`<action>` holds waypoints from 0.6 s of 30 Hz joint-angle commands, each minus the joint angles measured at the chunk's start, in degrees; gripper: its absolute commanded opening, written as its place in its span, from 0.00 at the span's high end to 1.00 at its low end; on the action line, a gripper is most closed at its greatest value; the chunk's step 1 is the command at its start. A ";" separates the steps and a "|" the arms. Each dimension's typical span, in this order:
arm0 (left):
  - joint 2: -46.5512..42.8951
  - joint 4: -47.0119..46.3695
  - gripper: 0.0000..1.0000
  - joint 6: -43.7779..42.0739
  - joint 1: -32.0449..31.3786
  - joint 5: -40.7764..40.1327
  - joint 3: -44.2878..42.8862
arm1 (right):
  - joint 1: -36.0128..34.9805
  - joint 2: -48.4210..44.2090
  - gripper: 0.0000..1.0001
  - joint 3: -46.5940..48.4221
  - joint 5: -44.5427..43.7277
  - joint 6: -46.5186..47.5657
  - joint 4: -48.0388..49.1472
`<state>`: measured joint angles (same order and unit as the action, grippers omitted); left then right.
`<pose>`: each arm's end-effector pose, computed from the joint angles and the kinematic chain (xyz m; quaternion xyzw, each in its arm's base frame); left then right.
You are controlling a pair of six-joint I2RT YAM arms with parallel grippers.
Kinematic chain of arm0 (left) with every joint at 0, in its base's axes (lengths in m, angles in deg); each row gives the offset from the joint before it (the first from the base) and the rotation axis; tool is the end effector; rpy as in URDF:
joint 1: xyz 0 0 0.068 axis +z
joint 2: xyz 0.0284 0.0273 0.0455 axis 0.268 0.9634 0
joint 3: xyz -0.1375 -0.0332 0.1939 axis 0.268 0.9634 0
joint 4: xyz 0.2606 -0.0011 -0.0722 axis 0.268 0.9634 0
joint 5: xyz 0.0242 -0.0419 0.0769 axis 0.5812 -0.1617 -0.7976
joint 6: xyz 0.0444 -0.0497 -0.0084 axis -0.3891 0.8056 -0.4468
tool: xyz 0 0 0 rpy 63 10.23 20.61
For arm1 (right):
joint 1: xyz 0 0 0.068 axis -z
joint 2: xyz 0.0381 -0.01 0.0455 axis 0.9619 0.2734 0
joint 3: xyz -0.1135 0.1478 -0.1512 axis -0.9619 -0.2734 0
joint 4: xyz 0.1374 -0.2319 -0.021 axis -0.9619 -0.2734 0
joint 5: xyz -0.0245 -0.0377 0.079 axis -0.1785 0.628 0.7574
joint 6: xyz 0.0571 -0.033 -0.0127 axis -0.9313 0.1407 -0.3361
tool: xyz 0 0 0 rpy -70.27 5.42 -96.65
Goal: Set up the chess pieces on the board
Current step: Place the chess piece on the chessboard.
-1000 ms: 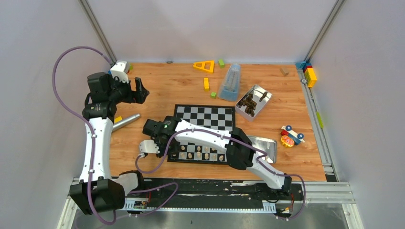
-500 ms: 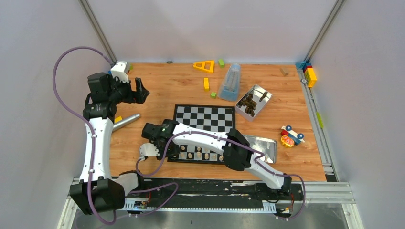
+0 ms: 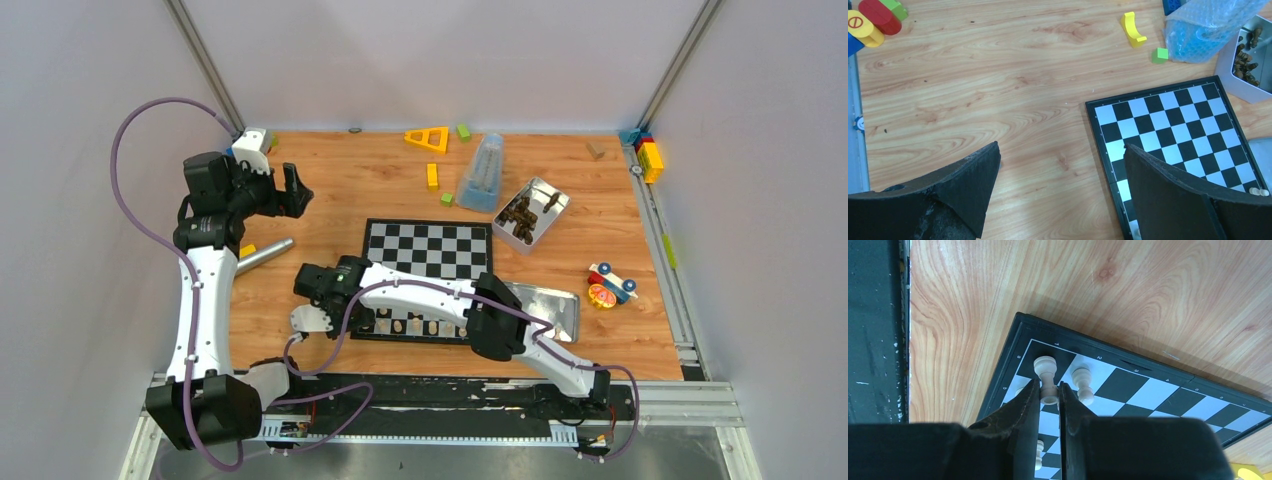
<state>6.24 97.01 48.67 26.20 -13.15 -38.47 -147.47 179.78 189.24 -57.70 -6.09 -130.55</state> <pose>0.2764 0.0255 0.3365 0.0738 0.8352 -0.1539 0.5228 0.1349 0.4550 0.1618 -0.8410 0.5343 0.0340 0.0780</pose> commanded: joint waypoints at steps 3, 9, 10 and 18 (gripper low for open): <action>-1.41 -1.73 0.00 -0.58 0.68 1.23 0.31 | -0.75 0.29 0.92 0.00 -1.25 0.34 1.71; -1.29 -1.72 0.00 -0.71 0.69 1.45 0.35 | -0.93 -0.31 0.81 -0.09 -1.28 0.07 1.78; -1.26 -1.69 0.00 -0.73 0.68 1.44 0.37 | -0.95 -0.37 0.80 -0.11 -1.25 -0.01 1.78; -1.18 -1.72 0.00 -0.79 0.68 1.61 0.28 | -1.18 -1.35 0.71 0.26 -3.26 -0.59 2.10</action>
<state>6.24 97.01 48.65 26.20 -12.60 -38.47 -148.02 179.78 189.10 -59.60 -6.11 -129.90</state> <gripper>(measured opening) 0.997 0.274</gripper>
